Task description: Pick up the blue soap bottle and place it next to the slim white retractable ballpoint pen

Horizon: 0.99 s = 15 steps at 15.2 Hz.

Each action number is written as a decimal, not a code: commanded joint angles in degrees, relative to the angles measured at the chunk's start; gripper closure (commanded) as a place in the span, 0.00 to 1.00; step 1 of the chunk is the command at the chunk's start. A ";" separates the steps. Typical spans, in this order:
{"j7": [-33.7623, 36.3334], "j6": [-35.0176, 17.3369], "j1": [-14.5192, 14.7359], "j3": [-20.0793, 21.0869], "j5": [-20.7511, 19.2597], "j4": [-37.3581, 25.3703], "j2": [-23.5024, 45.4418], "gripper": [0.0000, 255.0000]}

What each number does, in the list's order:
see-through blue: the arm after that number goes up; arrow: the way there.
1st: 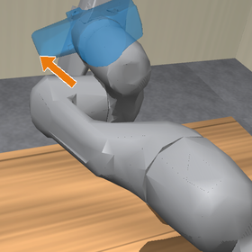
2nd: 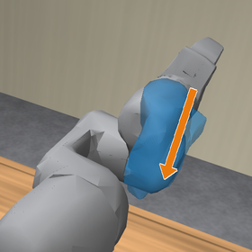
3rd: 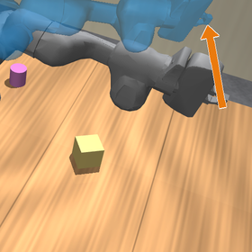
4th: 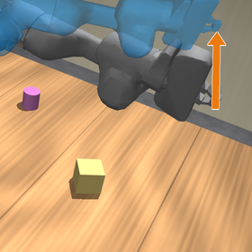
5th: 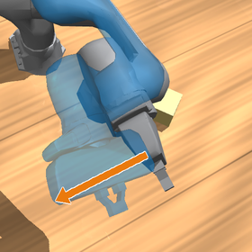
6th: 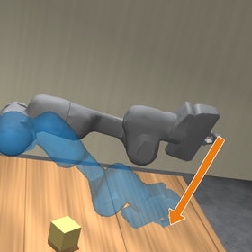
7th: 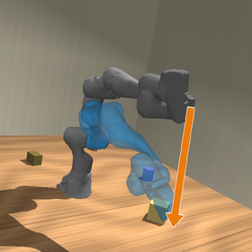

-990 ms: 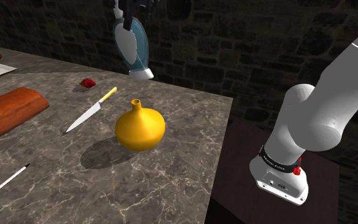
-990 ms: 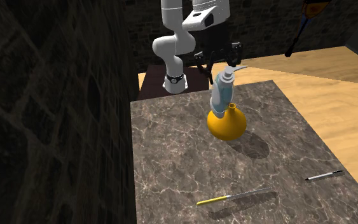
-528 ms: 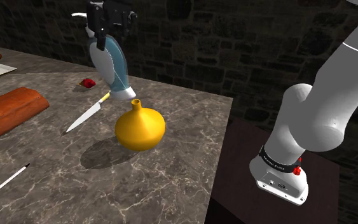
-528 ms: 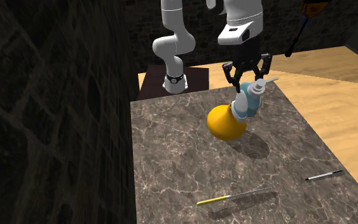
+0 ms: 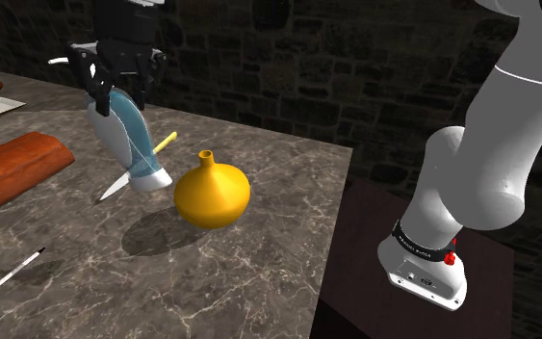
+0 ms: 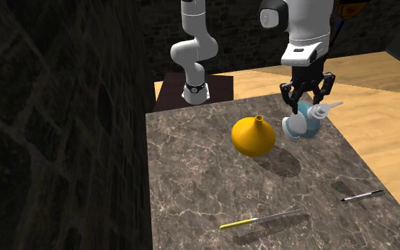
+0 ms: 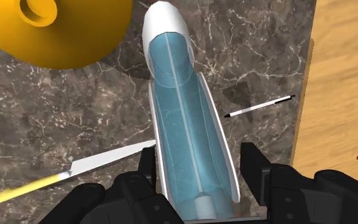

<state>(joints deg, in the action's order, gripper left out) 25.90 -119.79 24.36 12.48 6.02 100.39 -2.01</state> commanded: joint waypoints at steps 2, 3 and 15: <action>4.16 -1.42 1.66 1.86 -2.34 -2.49 3.62 1.00; 5.54 -1.82 2.29 2.40 -3.25 -3.56 5.06 1.00; 20.46 -1.37 13.18 4.84 -15.28 -24.57 26.42 1.00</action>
<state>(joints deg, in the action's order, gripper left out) 45.18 -121.23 36.44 17.33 -8.26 77.77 22.47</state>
